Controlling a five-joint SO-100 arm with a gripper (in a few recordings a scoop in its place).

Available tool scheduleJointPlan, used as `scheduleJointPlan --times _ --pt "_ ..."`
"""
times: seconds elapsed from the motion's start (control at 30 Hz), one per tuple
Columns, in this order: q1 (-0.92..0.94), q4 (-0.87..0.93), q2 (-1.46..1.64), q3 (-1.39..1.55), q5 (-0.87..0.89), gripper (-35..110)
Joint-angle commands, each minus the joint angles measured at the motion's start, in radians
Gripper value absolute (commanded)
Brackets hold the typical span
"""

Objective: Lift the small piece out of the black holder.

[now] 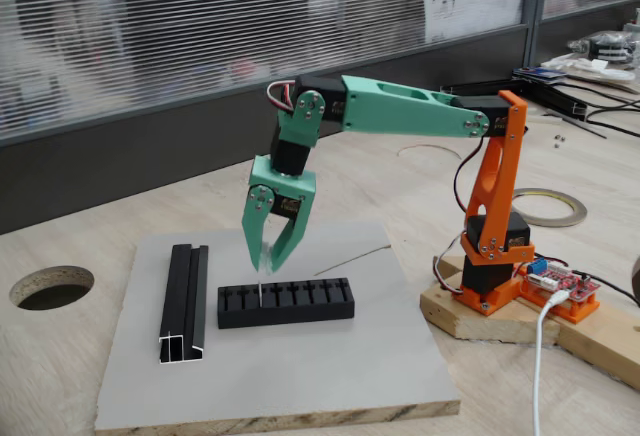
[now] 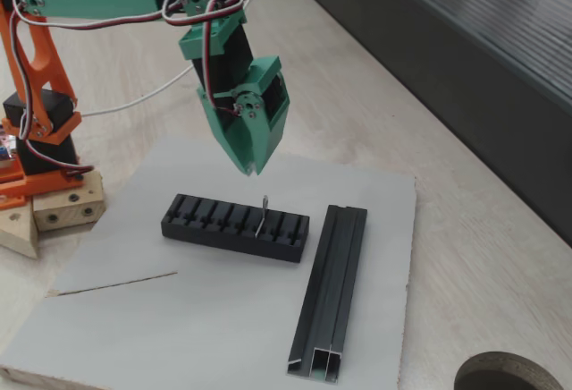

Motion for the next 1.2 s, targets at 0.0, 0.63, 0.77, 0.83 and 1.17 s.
scheduleJointPlan --times 0.0,0.63,0.77,0.83,1.17 --pt "-0.023 0.009 0.005 0.005 0.021 7" --pt "-0.017 -0.003 -0.048 0.006 0.020 18" --pt "-0.023 0.002 -0.046 0.005 0.020 25" --pt "-0.023 0.002 -0.046 0.005 0.020 25" --pt "-0.026 0.012 -0.049 0.005 0.020 25"
